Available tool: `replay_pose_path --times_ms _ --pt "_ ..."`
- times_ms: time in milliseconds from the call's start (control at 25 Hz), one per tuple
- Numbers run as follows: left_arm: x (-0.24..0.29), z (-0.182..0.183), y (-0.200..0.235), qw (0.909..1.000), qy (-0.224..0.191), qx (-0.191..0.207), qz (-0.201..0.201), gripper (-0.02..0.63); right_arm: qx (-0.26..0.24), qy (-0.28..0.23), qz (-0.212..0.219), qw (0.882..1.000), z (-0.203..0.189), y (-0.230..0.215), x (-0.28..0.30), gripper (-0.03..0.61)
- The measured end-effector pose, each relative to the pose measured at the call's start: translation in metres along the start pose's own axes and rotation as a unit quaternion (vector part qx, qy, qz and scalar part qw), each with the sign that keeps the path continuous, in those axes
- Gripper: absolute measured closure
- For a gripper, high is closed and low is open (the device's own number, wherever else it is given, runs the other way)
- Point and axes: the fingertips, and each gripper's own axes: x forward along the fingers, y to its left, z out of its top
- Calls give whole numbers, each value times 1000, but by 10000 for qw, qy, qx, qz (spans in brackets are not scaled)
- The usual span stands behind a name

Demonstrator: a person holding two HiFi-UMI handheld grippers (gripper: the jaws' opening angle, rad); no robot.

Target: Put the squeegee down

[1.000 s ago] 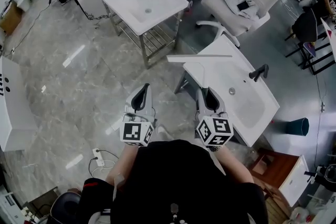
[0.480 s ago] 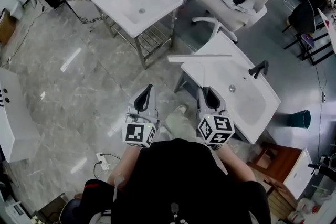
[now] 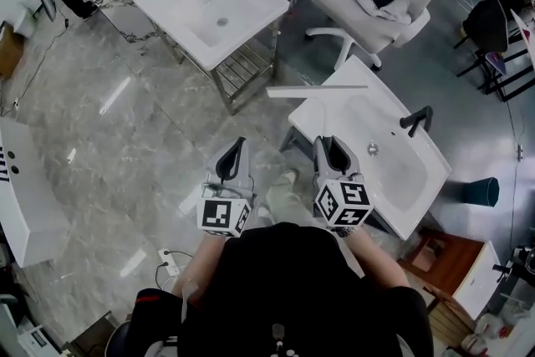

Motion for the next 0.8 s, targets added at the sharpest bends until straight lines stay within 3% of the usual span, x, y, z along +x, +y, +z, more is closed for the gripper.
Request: replay_pose_path --times_ms 800 --pt "163 5 -32 9975 218 124 -666 611 511 67 -473 9975 36 -111 88 480"
